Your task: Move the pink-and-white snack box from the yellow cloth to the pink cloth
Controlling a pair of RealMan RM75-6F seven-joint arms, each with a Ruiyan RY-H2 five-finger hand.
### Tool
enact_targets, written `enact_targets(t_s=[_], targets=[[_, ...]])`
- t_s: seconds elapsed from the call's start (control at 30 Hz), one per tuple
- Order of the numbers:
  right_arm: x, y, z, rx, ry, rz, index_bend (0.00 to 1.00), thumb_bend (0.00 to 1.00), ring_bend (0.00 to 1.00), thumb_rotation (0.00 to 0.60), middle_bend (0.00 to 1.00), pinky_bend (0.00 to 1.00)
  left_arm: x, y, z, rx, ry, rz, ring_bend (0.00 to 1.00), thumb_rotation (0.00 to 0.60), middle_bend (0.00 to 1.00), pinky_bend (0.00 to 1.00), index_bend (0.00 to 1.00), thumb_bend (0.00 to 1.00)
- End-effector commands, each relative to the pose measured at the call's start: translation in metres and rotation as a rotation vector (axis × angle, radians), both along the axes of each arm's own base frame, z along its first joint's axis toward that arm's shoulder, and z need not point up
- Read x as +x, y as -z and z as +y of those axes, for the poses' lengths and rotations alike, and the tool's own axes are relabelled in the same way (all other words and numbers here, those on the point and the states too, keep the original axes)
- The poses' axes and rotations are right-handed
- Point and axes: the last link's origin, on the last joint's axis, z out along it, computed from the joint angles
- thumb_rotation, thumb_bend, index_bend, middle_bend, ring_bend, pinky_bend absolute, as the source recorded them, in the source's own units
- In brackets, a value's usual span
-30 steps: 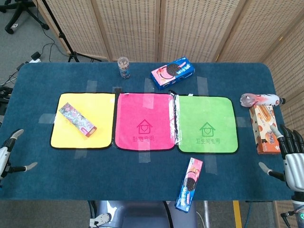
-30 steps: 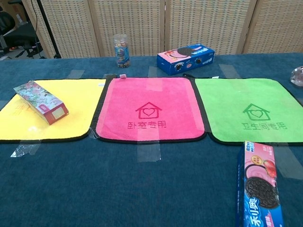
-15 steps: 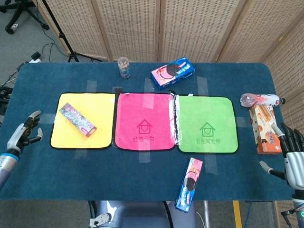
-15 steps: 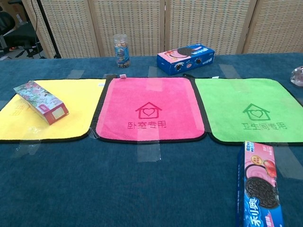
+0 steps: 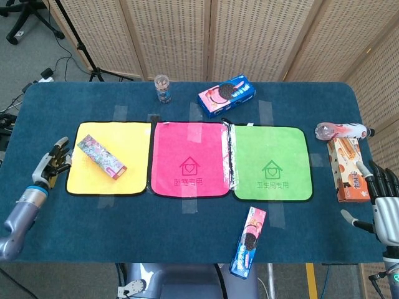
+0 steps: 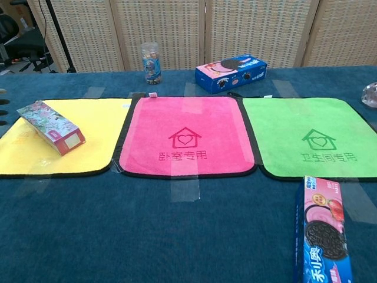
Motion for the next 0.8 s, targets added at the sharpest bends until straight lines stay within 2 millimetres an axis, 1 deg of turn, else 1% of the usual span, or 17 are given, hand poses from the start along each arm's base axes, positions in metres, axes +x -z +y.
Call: enact_targets(t_s=[0.03, 0.2, 0.4, 0.8], targets=[[0.000, 0.000, 0.000, 0.001, 0.001, -0.002, 0.00, 0.00, 0.00, 0.600, 0.00, 0.00, 0.009, 0.012, 0.008, 0.039, -0.017, -0.061, 0.00, 0.600, 0.00, 0.00, 0.00, 0.70], [-0.001, -0.001, -0.001, -0.001, 0.003, -0.005, 0.00, 0.00, 0.00, 0.600, 0.00, 0.00, 0.017, 0.021, 0.012, 0.056, -0.018, -0.085, 0.00, 0.600, 0.00, 0.00, 0.00, 0.70], [-0.002, -0.002, -0.001, -0.001, 0.008, -0.009, 0.00, 0.00, 0.00, 0.600, 0.00, 0.00, 0.042, 0.039, 0.021, 0.058, 0.008, -0.103, 0.00, 0.600, 0.00, 0.00, 0.00, 0.70], [-0.003, -0.004, -0.002, -0.002, 0.010, -0.017, 0.00, 0.00, 0.00, 0.600, 0.00, 0.00, 0.090, 0.070, 0.027, 0.037, 0.069, -0.080, 0.00, 0.600, 0.00, 0.00, 0.00, 0.70]])
